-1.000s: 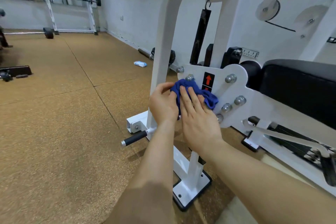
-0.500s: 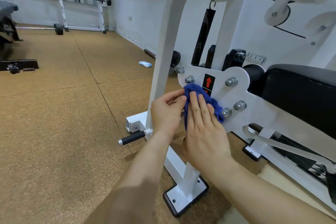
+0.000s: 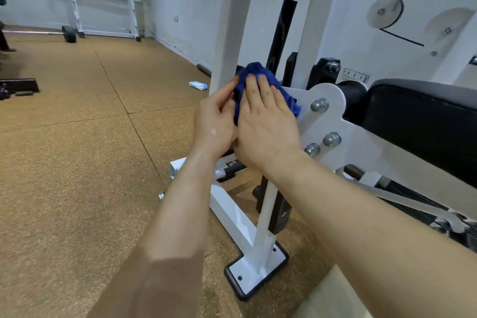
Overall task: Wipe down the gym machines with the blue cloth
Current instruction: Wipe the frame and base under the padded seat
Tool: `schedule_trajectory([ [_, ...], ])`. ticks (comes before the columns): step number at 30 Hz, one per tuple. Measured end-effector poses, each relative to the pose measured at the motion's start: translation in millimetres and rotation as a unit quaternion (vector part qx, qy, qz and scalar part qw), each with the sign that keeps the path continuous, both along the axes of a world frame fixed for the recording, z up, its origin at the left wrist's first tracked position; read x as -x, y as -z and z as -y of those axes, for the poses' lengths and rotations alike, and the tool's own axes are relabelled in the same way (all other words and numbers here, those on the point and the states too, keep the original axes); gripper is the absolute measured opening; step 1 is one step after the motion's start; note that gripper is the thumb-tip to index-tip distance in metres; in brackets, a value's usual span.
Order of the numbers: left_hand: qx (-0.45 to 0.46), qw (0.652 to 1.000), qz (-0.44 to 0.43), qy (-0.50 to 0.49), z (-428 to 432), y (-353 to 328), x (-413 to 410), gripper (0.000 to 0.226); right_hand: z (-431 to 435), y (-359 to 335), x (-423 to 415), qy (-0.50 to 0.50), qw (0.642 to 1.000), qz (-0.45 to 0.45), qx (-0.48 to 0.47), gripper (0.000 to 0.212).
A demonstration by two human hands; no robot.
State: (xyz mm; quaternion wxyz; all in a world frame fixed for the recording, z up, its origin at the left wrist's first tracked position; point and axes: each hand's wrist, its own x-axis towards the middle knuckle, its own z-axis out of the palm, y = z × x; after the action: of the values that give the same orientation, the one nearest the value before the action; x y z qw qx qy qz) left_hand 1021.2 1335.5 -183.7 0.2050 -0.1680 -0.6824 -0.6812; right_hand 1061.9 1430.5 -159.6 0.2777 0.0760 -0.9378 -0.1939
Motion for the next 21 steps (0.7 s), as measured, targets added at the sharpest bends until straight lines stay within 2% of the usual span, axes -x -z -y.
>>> schedule_trajectory([
  [6,0.016,0.999,-0.03,0.04,-11.8,-5.5,-23.4,0.041,-20.0,11.6,-51.9,0.025,0.999,-0.003,0.027,0.077],
  [13,0.081,0.995,-0.014,0.065,-27.1,21.7,-54.5,0.042,-36.1,23.4,-96.5,0.022,0.999,0.024,-0.019,0.077],
  [21,0.067,0.994,-0.039,0.079,-31.0,2.6,-48.7,0.057,-38.3,9.8,-79.6,0.031,0.999,-0.029,-0.016,0.074],
])
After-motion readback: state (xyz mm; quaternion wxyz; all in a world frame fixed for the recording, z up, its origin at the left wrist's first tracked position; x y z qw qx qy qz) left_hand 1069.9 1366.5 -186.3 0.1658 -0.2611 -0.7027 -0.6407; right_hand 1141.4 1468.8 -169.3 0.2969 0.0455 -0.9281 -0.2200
